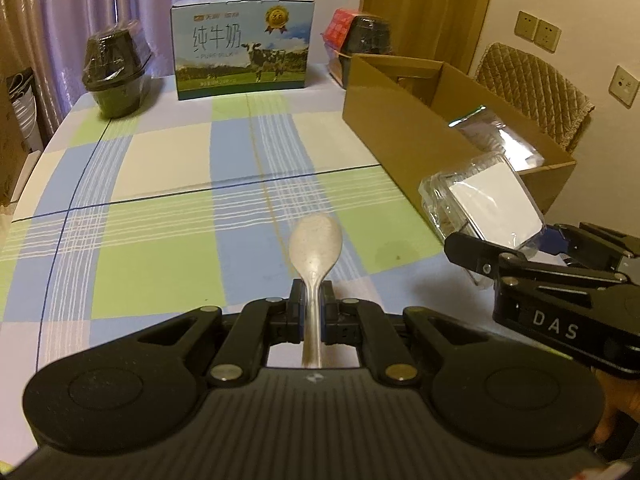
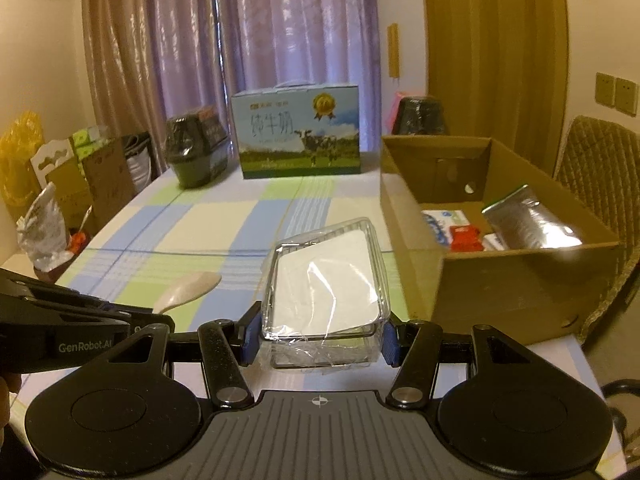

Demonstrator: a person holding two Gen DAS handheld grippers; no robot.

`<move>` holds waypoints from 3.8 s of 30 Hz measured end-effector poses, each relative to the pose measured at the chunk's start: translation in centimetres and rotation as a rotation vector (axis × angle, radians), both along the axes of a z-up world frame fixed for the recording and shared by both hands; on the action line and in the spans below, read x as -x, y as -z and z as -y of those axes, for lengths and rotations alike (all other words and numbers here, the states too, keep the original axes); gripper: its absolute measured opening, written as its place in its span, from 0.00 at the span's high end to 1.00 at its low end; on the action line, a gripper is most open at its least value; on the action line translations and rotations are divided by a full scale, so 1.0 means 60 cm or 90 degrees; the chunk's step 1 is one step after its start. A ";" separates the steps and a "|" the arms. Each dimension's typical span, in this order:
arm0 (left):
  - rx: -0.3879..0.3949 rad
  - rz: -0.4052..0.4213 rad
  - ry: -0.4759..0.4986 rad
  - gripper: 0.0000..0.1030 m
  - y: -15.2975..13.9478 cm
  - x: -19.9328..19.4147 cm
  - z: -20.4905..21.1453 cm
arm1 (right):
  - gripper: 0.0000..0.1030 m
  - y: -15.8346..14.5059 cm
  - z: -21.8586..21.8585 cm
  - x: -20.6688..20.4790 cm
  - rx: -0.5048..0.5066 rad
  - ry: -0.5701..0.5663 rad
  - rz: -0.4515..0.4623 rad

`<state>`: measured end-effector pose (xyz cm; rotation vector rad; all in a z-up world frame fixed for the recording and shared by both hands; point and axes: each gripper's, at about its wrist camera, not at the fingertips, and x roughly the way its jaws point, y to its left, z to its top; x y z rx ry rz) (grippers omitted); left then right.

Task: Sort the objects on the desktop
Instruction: 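Carry the white spoon and clear tray over the cardboard box with both tools, then lower the spoon into the box and open the left tool while the right tool releases the tray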

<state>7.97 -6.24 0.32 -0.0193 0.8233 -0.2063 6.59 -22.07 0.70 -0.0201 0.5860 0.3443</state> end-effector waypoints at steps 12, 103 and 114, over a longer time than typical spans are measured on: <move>0.039 0.011 0.032 0.96 -0.045 -0.018 0.069 | 0.48 -0.051 0.085 0.002 -0.006 0.049 0.042; 0.110 0.031 0.014 0.63 -0.084 -0.267 0.247 | 0.48 -0.107 0.268 -0.244 -0.014 0.101 0.087; 0.103 0.031 -0.038 0.48 -0.073 -0.251 0.179 | 0.47 -0.105 0.254 -0.254 -0.042 0.084 0.065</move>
